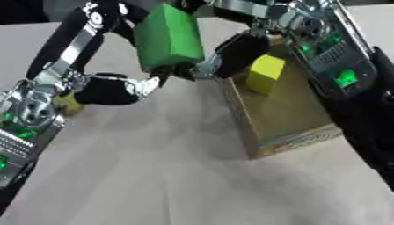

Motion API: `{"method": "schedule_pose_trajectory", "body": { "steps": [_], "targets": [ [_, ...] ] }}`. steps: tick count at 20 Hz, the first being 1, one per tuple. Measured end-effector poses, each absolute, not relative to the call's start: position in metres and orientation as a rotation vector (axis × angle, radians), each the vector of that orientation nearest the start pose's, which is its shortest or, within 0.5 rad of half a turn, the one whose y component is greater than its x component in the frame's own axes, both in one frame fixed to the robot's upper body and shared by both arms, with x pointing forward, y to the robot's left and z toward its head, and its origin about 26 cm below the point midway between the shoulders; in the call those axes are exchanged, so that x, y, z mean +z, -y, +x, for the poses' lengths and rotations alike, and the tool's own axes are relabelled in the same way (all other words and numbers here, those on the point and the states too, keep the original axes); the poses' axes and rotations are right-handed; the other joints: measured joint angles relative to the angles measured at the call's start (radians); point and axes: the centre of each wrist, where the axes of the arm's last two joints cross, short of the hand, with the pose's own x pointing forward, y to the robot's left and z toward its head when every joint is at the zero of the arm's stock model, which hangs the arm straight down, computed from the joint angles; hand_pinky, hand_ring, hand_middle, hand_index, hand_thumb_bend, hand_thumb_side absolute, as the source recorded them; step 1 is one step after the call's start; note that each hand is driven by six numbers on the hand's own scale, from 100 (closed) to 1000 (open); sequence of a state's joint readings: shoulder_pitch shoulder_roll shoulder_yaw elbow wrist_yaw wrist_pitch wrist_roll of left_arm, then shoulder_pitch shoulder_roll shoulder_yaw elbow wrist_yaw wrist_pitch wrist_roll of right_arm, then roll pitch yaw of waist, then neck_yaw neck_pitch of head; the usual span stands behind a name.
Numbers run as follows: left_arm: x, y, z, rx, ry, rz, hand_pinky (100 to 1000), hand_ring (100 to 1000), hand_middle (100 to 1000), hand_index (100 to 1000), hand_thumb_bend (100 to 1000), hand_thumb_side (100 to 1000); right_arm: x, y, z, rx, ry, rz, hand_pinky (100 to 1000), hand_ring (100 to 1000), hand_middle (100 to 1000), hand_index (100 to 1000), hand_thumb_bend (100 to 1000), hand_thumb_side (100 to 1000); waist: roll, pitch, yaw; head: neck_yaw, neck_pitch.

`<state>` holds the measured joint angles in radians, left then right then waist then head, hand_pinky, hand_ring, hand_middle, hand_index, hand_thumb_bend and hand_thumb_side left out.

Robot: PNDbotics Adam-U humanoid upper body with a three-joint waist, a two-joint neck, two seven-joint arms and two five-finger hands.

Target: Pick up the objects with one hand, pass them to the other hand, and then place them into the box on the other side of the table.

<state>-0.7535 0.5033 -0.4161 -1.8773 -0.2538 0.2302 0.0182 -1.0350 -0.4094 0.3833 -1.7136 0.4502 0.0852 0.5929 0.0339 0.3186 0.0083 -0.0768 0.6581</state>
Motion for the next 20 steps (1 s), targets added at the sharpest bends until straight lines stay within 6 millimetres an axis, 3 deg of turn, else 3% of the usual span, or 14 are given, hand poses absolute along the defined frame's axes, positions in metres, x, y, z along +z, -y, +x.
{"method": "schedule_pose_trajectory", "body": {
  "steps": [8, 16, 18, 20],
  "targets": [
    [0.2708, -0.1566, 0.3265, -1.009, 2.237, 0.424, 739, 576, 501, 626, 100, 212, 0.3375, 0.1187, 0.3452, -2.204, -2.776, 0.571, 876, 717, 622, 714, 375, 187, 0.0, 0.0, 0.0, -0.001, 0.0],
    [0.2723, -0.1578, 0.3271, -1.01, 2.241, 0.431, 778, 628, 574, 716, 201, 255, 0.3356, 0.1161, 0.3438, -2.099, -2.9, 0.531, 865, 696, 580, 662, 275, 100, 0.0, 0.0, 0.004, -0.004, 0.0],
    [0.2725, -0.1582, 0.3274, -1.009, 2.242, 0.433, 791, 650, 597, 743, 249, 302, 0.3351, 0.1156, 0.3437, -2.088, -2.917, 0.521, 868, 711, 596, 657, 261, 100, 0.0, 0.0, 0.004, -0.004, 0.0],
    [0.2724, -0.1584, 0.3278, -1.009, 2.242, 0.438, 822, 692, 639, 780, 342, 408, 0.3347, 0.1152, 0.3436, -2.082, -2.93, 0.516, 869, 719, 616, 635, 246, 100, 0.0, 0.0, 0.005, -0.004, 0.0]
  ]
}}
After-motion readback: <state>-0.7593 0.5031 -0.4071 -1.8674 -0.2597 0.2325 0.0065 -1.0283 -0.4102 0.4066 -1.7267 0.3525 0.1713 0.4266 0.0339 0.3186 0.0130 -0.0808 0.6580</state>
